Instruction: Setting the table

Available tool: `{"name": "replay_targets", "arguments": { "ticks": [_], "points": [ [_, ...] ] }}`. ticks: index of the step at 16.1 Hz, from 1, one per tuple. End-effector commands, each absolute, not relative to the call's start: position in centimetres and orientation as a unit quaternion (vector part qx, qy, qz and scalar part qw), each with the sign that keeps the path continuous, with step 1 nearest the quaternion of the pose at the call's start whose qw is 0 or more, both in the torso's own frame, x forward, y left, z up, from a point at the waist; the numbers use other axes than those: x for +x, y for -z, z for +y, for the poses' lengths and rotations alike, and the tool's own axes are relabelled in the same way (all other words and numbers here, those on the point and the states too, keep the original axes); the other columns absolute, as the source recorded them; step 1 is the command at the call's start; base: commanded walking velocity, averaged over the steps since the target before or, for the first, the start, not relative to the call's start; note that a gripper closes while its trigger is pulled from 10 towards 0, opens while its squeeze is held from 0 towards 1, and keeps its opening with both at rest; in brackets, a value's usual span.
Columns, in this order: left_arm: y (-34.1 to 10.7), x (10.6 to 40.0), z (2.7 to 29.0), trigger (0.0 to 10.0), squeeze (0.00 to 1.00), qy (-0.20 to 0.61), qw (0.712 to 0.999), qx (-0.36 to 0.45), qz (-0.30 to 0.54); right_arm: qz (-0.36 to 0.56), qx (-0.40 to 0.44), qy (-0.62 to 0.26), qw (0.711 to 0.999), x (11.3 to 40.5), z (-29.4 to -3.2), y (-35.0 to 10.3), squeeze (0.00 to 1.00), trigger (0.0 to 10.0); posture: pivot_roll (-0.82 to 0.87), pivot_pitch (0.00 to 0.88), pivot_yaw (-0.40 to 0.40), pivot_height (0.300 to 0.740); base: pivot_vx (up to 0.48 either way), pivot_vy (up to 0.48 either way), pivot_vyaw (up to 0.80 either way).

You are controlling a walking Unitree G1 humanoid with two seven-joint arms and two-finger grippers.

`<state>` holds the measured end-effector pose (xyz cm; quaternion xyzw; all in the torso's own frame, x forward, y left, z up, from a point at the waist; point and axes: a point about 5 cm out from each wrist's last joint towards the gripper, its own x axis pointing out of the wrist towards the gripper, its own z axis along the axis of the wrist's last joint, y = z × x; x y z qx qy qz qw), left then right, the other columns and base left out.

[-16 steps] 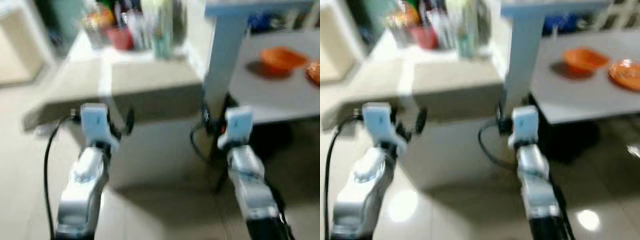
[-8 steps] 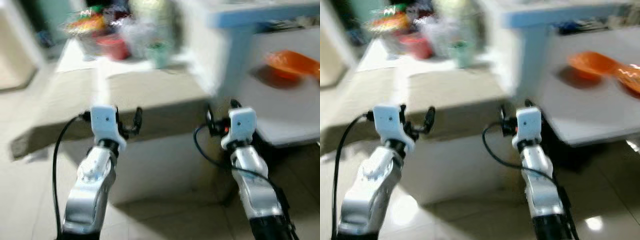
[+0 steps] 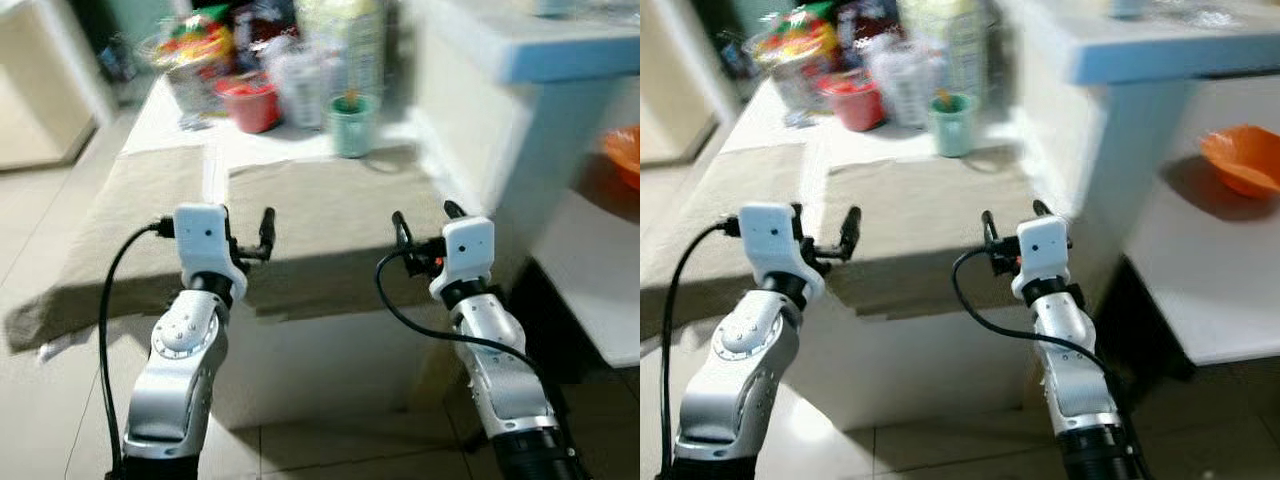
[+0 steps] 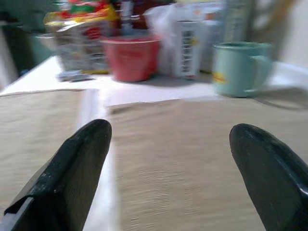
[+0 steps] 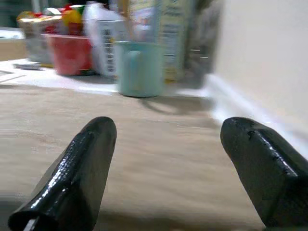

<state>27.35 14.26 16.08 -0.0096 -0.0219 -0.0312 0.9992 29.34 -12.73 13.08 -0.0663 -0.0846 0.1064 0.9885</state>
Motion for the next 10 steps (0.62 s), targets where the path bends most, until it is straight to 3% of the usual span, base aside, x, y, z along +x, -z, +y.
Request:
{"name": "replay_targets", "arguments": {
  "ticks": [1, 6, 10],
  "points": [
    [-15.8, 27.2, 15.1, 10.0, 0.00, 0.009, 1.000, -0.002, -0.014, -0.081, -0.060, -0.119, 0.988, 29.1, -12.1, -12.9, 0.00, 10.0, -0.13, 0.000, 0.085, 0.740, 0.000, 0.000, 0.00],
    [-16.0, 27.3, 15.0, 10.0, 0.00, 0.013, 1.000, -0.002, -0.019, -0.089, -0.063, -0.112, 0.988, 29.0, -12.2, -13.1, 0.00, 10.0, -0.13, 0.000, 0.091, 0.740, 0.000, 0.000, 0.00],
    [-16.1, 27.3, 14.7, 10.0, 0.00, 0.026, 0.999, -0.012, -0.025, -0.118, -0.105, -0.050, 0.986, 29.5, -13.8, -14.0, 0.00, 10.0, -0.14, 0.000, 0.091, 0.740, 0.000, 0.000, 0.00]
  ]
}}
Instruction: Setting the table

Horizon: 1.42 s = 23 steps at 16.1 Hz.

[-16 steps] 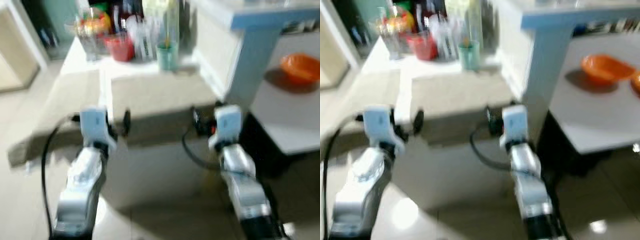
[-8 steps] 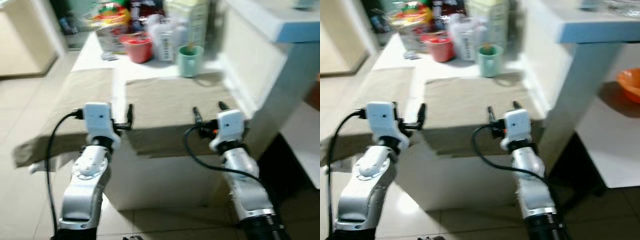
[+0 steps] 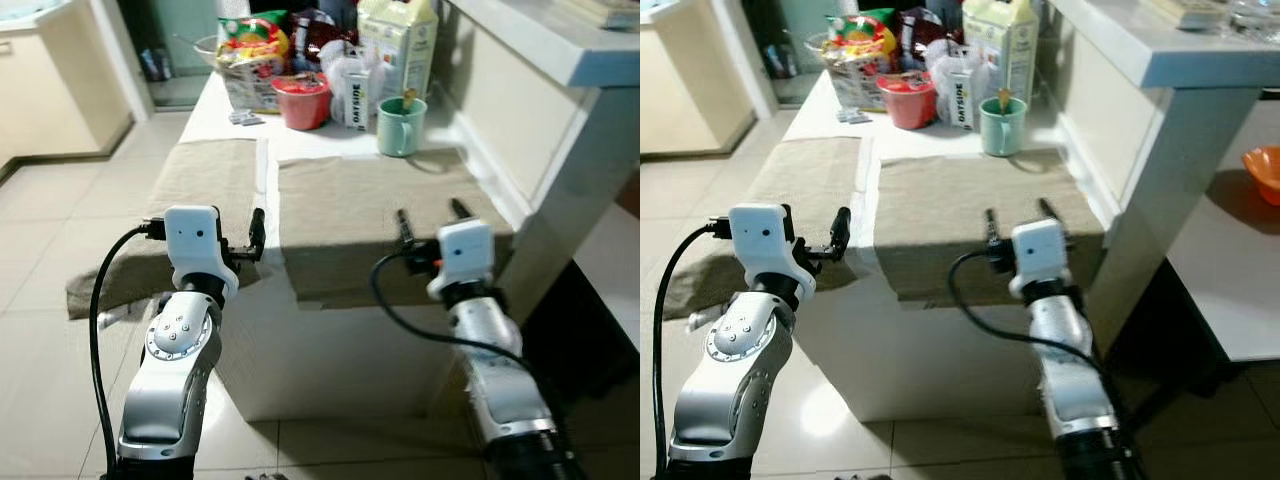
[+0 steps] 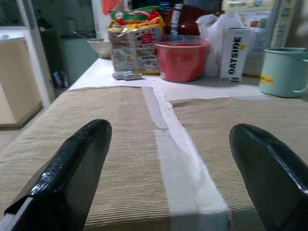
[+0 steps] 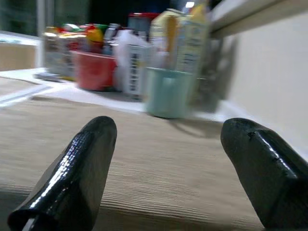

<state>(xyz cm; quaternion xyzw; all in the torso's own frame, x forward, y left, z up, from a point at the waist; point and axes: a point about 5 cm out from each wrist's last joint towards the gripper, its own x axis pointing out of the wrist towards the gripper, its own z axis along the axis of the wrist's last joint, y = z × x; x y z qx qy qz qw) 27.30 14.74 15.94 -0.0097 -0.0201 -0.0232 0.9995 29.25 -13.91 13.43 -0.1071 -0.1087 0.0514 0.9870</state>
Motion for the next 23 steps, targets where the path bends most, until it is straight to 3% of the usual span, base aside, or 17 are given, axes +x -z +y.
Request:
{"name": "replay_targets", "arguments": {
  "ticks": [1, 15, 20, 22, 23],
  "points": [
    [-16.1, 27.3, 14.6, 10.0, 0.00, 0.032, 0.999, -0.012, -0.027, -0.116, -0.103, -0.052, 0.987, 29.5, -13.7, -13.9, 0.00, 10.0, -0.14, 0.000, 0.092, 0.740, 0.000, 0.000, 0.00],
    [-16.4, 27.6, 14.3, 10.0, 0.00, 0.055, 0.998, 0.007, -0.036, -0.110, -0.095, -0.072, 0.987, 28.8, -12.4, -12.8, 0.00, 10.0, -0.13, 0.000, 0.104, 0.740, 0.423, 0.000, 0.00],
    [-16.6, 27.9, 14.3, 10.0, 0.00, 0.060, 0.997, 0.013, -0.037, -0.135, -0.094, -0.065, 0.984, 28.6, -12.6, -13.6, 0.00, 10.0, -0.14, 0.000, 0.105, 0.740, 0.000, 0.000, 0.00],
    [-17.3, 29.3, 14.3, 10.0, 0.00, 0.082, 0.996, 0.021, -0.035, -0.136, -0.094, -0.063, 0.984, 28.6, -12.7, -13.7, 0.00, 10.0, -0.14, 0.000, 0.104, 0.740, 0.000, 0.000, 0.00],
    [-18.1, 31.3, 14.8, 10.0, 0.00, 0.114, 0.993, 0.021, -0.027, -0.134, -0.092, -0.066, 0.985, 28.4, -12.6, -13.6, 0.00, 10.0, -0.14, 0.000, 0.104, 0.740, 0.000, 0.000, 0.00]
  ]
}}
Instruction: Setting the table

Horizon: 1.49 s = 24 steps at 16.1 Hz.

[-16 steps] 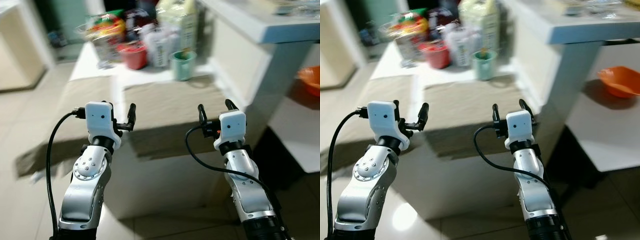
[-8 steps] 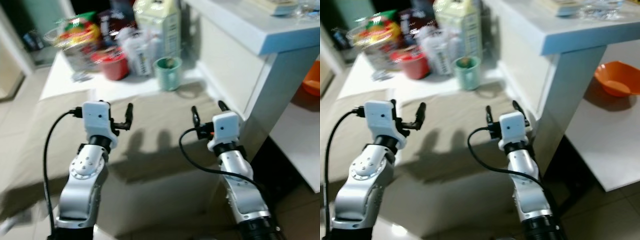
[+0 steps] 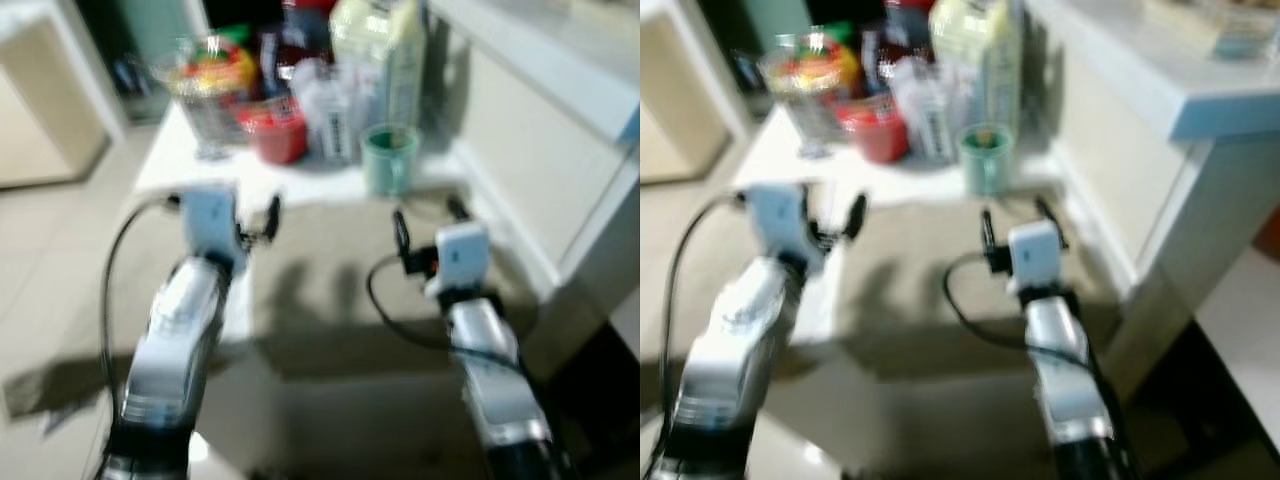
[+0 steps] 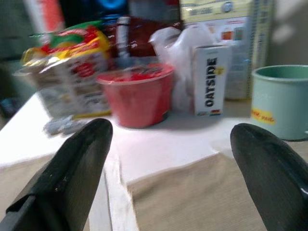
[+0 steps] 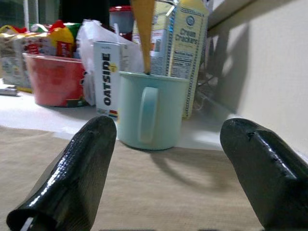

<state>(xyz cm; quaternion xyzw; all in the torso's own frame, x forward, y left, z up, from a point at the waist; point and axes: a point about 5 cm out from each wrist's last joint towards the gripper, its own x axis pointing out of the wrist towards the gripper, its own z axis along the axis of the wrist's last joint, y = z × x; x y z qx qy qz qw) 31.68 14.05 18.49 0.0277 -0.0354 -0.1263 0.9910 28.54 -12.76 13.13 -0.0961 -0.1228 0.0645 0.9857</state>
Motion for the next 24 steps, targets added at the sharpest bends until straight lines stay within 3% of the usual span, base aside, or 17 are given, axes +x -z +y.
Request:
{"name": "replay_targets", "arguments": {
  "ticks": [1, 5, 10, 13, 17, 22, 24],
  "points": [
    [-18.7, 33.0, 15.2, 10.0, 0.00, 0.137, 0.990, 0.027, -0.020, -0.133, -0.090, -0.071, 0.985, 28.3, -12.4, -13.6, 0.00, 10.0, -0.15, 0.000, 0.112, 0.740, 0.000, 0.000, 0.00],
    [-20.8, 36.6, 15.4, 10.0, 0.00, 0.196, 0.980, 0.043, 0.001, -0.141, -0.090, -0.093, 0.981, 27.0, -12.0, -14.2, 0.00, 10.0, -0.20, 0.000, 0.158, 0.740, 0.000, 0.000, 0.00],
    [-23.2, 40.0, 10.9, 10.0, 0.00, 0.273, 0.962, -0.002, -0.020, -0.118, -0.102, -0.062, 0.986, 23.6, -14.4, -14.5, 0.00, 10.0, -0.31, 0.087, 0.186, 0.740, 0.000, 0.000, 0.00],
    [-24.5, 40.4, 8.5, 10.0, 0.00, 0.303, 0.952, -0.027, -0.045, -0.103, -0.120, -0.047, 0.986, 21.9, -15.9, -14.7, 0.00, 10.0, -0.38, 0.129, 0.177, 0.740, 0.000, 0.000, 0.00],
    [-24.7, 40.8, 7.1, 10.0, 0.00, 0.303, 0.951, -0.034, -0.057, -0.077, -0.135, -0.040, 0.987, 20.0, -16.8, -14.8, 0.00, 10.0, -0.42, 0.166, 0.155, 0.740, 0.000, 0.000, 0.00],
    [-24.5, 41.1, 6.9, 10.0, 0.00, 0.293, 0.954, -0.039, -0.055, -0.060, -0.140, -0.041, 0.987, 18.9, -17.0, -15.1, 0.00, 10.0, -0.43, 0.192, 0.150, 0.740, 0.000, 0.000, 0.00],
    [-24.5, 41.2, 8.0, 10.0, 0.00, 0.273, 0.959, -0.042, -0.067, -0.057, -0.140, -0.042, 0.988, 18.9, -16.9, -15.1, 0.00, 10.0, -0.41, 0.188, 0.148, 0.740, 0.000, 0.000, 0.00]
  ]
}}
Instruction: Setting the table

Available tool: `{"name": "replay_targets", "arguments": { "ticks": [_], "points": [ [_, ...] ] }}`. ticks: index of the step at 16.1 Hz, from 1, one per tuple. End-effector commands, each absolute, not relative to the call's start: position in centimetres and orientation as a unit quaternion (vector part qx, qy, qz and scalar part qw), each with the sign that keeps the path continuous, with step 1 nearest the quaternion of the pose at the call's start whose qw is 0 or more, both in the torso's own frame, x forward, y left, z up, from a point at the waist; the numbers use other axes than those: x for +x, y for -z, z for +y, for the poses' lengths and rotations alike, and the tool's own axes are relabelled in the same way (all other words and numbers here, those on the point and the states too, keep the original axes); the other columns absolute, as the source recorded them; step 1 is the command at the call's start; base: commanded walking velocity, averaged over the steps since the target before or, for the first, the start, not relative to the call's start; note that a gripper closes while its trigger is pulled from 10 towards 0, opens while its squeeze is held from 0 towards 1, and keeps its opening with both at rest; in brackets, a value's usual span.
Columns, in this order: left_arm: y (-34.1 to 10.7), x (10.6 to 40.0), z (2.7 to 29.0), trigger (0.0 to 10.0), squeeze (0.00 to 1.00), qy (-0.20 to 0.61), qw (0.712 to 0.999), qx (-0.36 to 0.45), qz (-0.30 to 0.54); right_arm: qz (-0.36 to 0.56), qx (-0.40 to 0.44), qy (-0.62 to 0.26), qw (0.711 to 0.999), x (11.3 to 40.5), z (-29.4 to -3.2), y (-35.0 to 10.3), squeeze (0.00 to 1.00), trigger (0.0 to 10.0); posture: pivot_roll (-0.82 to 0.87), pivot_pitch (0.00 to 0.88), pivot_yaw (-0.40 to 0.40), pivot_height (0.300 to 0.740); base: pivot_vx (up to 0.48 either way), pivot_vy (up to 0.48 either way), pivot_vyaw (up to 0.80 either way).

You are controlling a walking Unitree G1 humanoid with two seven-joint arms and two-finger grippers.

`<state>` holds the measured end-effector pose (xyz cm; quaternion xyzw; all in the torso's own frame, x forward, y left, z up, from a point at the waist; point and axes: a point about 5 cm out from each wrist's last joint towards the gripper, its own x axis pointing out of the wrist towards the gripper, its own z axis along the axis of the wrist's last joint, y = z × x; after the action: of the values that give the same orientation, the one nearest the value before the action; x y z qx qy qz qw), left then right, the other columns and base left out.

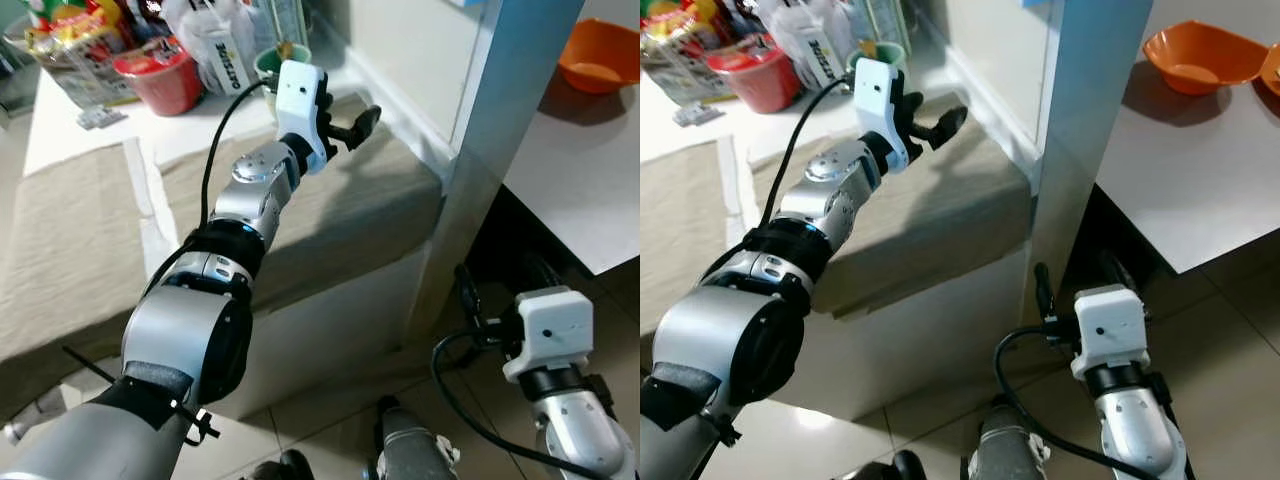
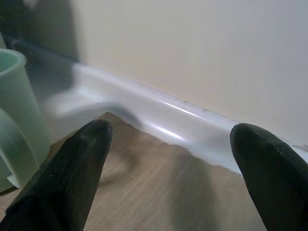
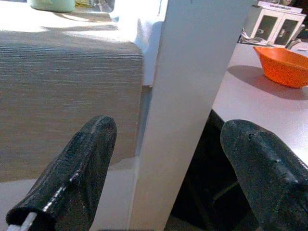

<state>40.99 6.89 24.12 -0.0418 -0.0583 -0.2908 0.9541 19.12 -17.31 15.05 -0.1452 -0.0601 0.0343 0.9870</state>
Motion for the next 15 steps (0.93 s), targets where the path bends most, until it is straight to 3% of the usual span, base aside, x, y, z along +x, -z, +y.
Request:
{"name": "replay_targets", "arguments": {
  "ticks": [1, 5, 9, 15],
  "points": [
    [-24.5, 41.2, 8.3, 10.0, 0.00, 0.271, 0.959, -0.043, -0.073, -0.056, -0.139, -0.042, 0.988, 19.0, -16.9, -15.1, 0.00, 10.0, -0.41, 0.187, 0.148, 0.740, 0.000, 0.000, 0.00],
    [-24.2, 38.9, 10.2, 10.0, 0.00, 0.253, 0.957, -0.051, -0.135, -0.063, -0.118, -0.057, 0.989, 20.9, -15.8, -14.5, 0.00, 10.0, -0.31, 0.140, 0.134, 0.740, 0.000, 0.000, 0.00],
    [-21.9, 34.2, 12.9, 10.0, 0.00, 0.201, 0.969, -0.030, -0.139, -0.069, -0.100, -0.067, 0.990, 24.0, -15.0, -14.0, 0.00, 10.0, -0.22, 0.080, 0.101, 0.740, 0.000, 0.000, 0.00],
    [-21.4, 33.9, 13.3, 10.0, 0.00, 0.191, 0.972, -0.023, -0.137, -0.070, -0.096, -0.067, 0.991, 24.5, -14.9, -14.0, 0.00, 10.0, -0.21, 0.071, 0.098, 0.740, 0.000, 0.000, 0.00]
  ]
}}
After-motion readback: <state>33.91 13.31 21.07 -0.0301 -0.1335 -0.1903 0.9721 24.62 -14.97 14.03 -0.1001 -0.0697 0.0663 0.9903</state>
